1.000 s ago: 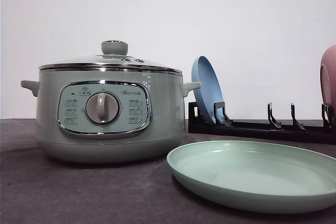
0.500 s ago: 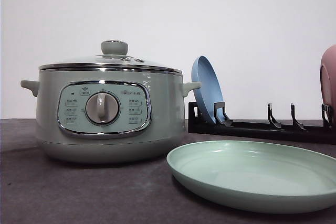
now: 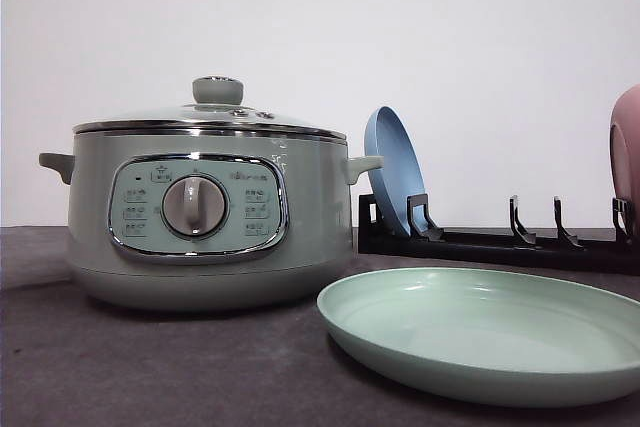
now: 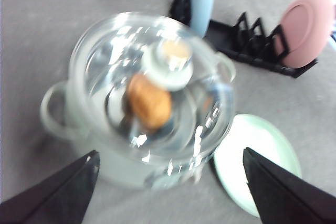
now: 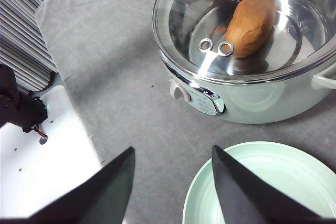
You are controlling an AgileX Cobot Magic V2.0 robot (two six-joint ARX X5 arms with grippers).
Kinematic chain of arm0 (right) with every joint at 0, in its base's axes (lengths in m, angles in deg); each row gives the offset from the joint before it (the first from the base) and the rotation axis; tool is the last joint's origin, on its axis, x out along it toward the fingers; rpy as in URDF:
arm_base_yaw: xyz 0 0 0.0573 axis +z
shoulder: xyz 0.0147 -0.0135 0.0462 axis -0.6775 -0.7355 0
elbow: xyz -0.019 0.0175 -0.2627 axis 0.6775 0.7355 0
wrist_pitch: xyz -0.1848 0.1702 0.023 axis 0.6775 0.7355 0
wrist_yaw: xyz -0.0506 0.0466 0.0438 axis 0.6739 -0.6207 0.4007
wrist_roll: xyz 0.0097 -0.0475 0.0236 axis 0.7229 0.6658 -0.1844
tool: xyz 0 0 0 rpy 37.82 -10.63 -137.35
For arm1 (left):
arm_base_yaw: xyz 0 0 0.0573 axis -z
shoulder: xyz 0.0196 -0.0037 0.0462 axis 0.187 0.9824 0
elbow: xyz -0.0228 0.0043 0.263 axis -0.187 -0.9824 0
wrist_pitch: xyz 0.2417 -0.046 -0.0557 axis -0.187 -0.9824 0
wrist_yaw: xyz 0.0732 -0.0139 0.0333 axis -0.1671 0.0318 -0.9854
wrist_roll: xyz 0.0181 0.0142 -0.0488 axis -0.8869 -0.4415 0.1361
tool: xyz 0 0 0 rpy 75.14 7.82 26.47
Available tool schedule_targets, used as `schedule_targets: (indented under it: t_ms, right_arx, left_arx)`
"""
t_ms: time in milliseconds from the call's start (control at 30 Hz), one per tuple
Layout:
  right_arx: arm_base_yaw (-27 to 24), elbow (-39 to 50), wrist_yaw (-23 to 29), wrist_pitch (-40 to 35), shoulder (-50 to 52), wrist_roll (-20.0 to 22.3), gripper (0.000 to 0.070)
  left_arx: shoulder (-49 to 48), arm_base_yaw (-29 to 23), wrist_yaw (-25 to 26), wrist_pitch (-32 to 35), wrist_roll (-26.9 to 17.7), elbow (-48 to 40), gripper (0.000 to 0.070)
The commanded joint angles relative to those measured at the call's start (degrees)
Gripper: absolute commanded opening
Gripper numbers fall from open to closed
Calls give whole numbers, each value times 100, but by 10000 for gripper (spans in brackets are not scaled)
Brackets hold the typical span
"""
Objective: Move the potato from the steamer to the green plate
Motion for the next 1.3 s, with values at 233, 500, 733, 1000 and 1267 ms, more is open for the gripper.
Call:
schedule_targets:
  t_ms: [233,500,733,1000,1267]
  right_arx:
    - [26,-83,-15,-50,-55,31,289]
    - [26,-83,-15,-12,-55,31,289]
    - [26,-83,-13,-9,-55,28,289]
    - [26,-83,-13,-7,-55,28,289]
    - [26,-83,-11,-9,-55,28,289]
  left_arx:
    - [2004,732,-582,-643,-154,2137,556]
    - [3438,1340,-1252,-997,-328,3385,555]
    - [4297,1754,-1719,-1090,-470,3909,554]
    - [4811,2073,-2196,-1080,-607,3962,554]
    - [5192,2206,-2255,-1101,-611,3962,550]
